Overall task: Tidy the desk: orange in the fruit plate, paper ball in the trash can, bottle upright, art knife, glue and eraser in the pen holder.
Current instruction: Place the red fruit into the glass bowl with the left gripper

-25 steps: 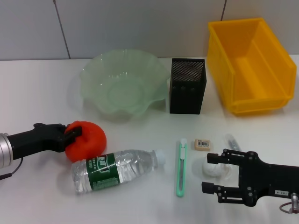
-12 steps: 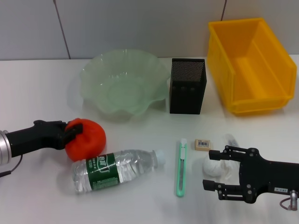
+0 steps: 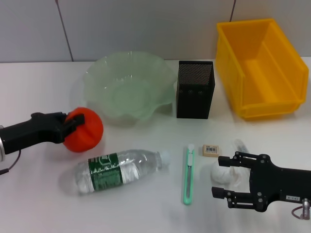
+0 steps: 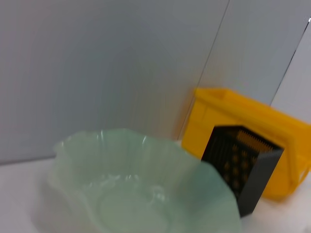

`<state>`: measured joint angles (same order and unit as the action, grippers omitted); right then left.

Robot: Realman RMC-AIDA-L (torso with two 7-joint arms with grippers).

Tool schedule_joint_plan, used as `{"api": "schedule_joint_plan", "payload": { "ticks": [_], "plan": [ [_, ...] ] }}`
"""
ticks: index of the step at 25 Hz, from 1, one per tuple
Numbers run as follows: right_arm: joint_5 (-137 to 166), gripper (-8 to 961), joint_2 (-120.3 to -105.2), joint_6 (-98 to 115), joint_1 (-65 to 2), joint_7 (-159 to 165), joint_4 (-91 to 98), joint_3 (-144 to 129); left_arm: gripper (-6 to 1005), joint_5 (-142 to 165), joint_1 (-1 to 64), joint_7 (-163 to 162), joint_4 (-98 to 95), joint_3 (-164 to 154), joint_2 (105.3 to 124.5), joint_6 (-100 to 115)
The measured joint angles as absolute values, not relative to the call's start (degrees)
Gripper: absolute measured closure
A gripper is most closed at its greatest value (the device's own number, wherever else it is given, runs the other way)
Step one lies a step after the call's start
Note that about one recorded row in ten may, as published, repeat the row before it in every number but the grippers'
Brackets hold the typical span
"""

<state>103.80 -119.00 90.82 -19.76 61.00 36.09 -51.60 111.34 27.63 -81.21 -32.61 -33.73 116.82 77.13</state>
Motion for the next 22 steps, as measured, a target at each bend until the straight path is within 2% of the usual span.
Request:
{"api": "schedule_joint_plan", "payload": {
  "ticks": [13, 22],
  "plan": [
    [103.78, 199, -119.00, 90.79, -19.68, 60.99, 35.92, -51.50, 850, 103.32, 26.42, -80.21, -34.19, -33.75, 116.65, 82.63],
    [103.54, 199, -119.00, 90.32, -19.68, 60.99, 35.85, -51.50, 851, 97.39, 26.42, -76.18, -34.19, -33.77, 117.79, 84.79]
  ]
}}
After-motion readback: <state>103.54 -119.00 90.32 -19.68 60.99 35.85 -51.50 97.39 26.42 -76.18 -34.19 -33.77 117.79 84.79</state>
